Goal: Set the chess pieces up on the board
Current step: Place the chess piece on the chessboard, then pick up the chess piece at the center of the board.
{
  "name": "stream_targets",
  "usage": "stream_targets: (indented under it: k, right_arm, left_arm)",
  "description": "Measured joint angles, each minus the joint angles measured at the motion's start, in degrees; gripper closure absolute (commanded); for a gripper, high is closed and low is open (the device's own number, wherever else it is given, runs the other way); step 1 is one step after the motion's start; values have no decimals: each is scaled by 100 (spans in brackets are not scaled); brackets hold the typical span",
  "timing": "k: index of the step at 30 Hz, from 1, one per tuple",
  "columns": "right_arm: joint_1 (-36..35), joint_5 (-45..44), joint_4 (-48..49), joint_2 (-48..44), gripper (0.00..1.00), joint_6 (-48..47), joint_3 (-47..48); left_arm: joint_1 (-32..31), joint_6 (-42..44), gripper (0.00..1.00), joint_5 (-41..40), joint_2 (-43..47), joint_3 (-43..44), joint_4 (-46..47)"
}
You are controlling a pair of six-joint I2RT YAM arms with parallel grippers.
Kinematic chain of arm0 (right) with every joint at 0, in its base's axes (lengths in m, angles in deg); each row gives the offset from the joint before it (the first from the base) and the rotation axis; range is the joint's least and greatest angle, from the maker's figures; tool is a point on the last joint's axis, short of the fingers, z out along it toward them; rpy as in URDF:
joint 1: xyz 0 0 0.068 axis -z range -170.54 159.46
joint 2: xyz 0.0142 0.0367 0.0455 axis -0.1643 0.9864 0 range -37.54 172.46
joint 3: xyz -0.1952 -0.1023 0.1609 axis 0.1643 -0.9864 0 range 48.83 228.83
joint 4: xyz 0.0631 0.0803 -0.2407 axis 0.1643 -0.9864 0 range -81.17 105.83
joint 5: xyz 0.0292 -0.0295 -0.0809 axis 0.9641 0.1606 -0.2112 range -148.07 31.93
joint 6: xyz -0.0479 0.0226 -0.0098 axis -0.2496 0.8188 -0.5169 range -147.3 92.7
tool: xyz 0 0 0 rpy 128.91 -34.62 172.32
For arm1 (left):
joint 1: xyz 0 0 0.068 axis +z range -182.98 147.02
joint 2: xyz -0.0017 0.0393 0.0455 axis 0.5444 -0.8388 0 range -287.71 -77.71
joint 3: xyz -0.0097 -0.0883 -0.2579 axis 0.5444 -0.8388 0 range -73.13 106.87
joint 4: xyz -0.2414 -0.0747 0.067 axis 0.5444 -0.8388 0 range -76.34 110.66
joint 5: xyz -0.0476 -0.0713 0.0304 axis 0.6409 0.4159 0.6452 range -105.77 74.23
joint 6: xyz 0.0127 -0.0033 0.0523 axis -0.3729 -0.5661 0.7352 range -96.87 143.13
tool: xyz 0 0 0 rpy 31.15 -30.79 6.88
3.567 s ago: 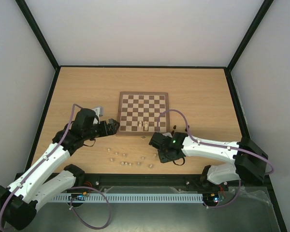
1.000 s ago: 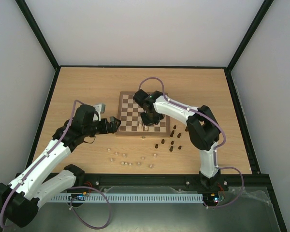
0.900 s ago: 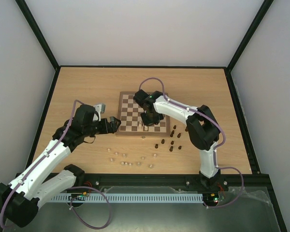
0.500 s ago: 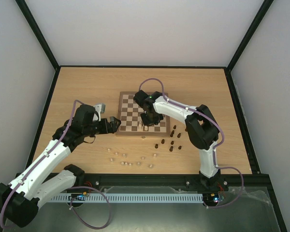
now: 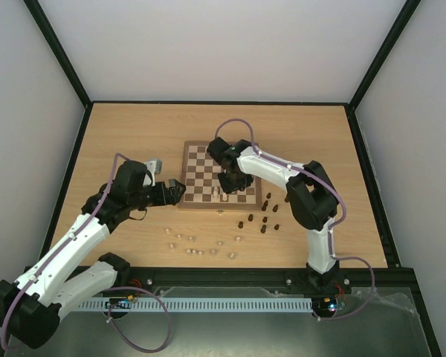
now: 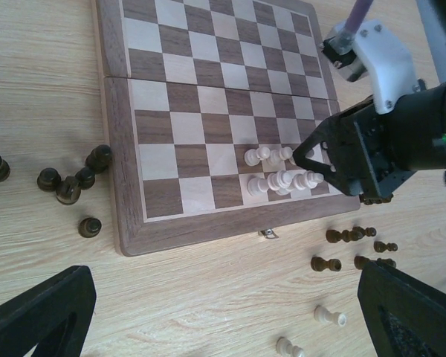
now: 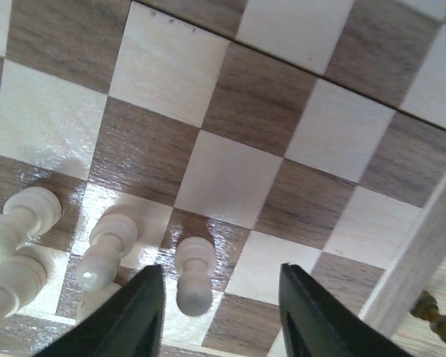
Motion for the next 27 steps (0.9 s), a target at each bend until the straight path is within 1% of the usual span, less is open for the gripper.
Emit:
stream_targets:
  k: [3,6,10,13,15,22,27]
  right_arm:
    - [13,-129,-22,-149,40,28,0]
    - [33,-258,-55,-501,36,46,0]
    - [37,-232,-22,-1228,36,52,-44]
    - [37,-138,33,-1840,36,48,-203]
    - [37,-68,83,-2092,36,46,-337]
    - [37,313,522,-2400,36,33,-1217]
    - [37,723,938,-2734,37,20,-1950]
  left_arm:
    - [2,-4,0,-33,-63,0,0]
    - [2,-22,1,-44,-184,0,-2]
    - [2,-44,1,-76,-369,0,0]
    - [2,-48,0,-105,-540,0,-13]
    - [2,-70,1,-116,-656,0,-33]
    - [-46,-323,1,11,-1196,-17,-210]
    - [-428,-802,1,-79,-1287,-151,-605]
